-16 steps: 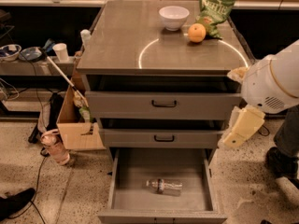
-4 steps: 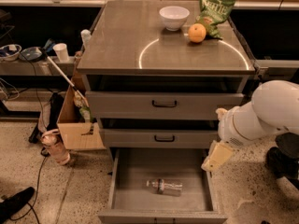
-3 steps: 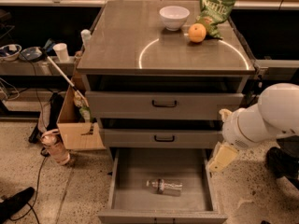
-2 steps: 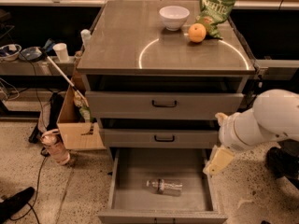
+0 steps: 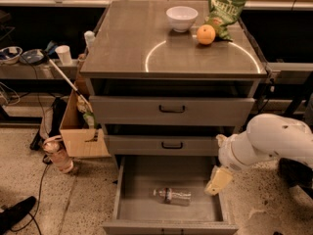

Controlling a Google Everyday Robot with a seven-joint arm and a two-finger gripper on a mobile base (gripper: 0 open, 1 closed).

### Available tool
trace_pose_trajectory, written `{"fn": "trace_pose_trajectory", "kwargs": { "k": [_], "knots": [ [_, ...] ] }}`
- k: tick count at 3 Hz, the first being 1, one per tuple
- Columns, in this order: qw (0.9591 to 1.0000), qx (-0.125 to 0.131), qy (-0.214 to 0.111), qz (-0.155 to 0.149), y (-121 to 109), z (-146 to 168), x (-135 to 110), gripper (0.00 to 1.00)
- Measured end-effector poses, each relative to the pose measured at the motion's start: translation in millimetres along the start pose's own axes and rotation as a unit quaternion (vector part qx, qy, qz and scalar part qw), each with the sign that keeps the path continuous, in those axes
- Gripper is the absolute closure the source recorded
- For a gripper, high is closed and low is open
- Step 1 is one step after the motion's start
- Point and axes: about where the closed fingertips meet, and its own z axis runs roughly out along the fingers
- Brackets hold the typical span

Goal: Pick water bottle from bottom drawer and place on counter

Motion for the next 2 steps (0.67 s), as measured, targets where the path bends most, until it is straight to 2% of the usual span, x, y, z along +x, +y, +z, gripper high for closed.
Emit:
{"fn": "trace_pose_trajectory", "kwargs": {
  "k": [2],
  "knots": [
    [0.9994,-0.033,-0.008,0.013,16,58,-1,0.00]
  ]
}}
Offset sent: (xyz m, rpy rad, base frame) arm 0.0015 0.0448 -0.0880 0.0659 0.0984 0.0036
